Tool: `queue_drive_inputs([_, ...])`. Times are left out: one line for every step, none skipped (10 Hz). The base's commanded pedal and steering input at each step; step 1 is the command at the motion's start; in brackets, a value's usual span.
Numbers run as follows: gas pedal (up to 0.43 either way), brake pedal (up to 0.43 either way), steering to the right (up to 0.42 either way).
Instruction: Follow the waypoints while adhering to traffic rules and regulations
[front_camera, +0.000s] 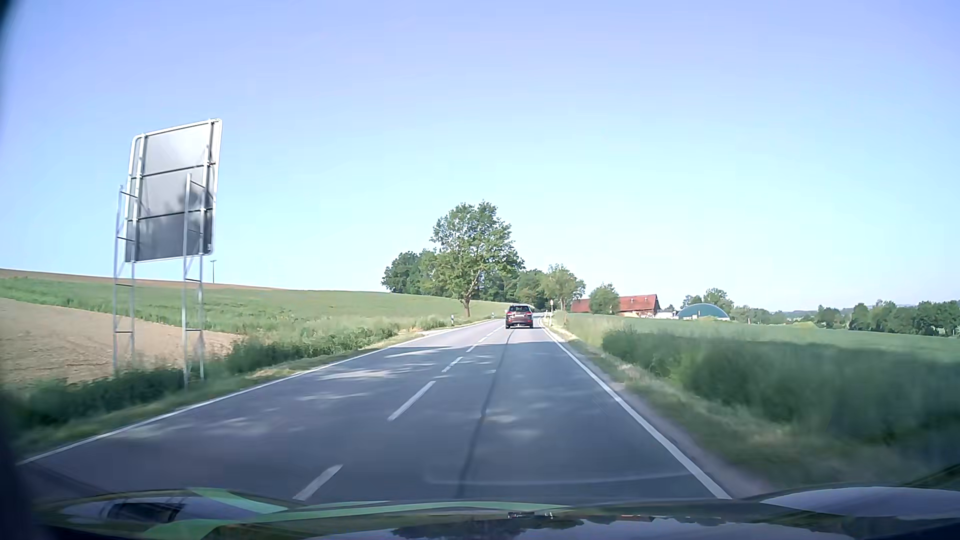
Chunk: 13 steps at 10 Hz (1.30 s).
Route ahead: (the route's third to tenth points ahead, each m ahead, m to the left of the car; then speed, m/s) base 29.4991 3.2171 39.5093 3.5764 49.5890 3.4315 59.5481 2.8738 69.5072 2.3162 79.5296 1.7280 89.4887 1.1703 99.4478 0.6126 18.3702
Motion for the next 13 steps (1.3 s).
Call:
queue_drive_inputs([0.220, 0.000, -0.003])
queue_drive_inputs([0.209, 0.000, -0.003])
queue_drive_inputs([0.177, 0.000, -0.003])
queue_drive_inputs([0.150, 0.000, -0.002])
queue_drive_inputs([0.150, 0.000, -0.002])
queue_drive_inputs([0.150, 0.000, -0.002])
queue_drive_inputs([0.150, 0.000, -0.001])
queue_drive_inputs([0.157, 0.000, -0.001])
queue_drive_inputs([0.157, 0.000, 0.000])
queue_drive_inputs([0.169, 0.000, 0.000])
queue_drive_inputs([0.169, 0.000, 0.000])
queue_drive_inputs([0.169, 0.000, 0.000])
queue_drive_inputs([0.169, 0.000, 0.000])
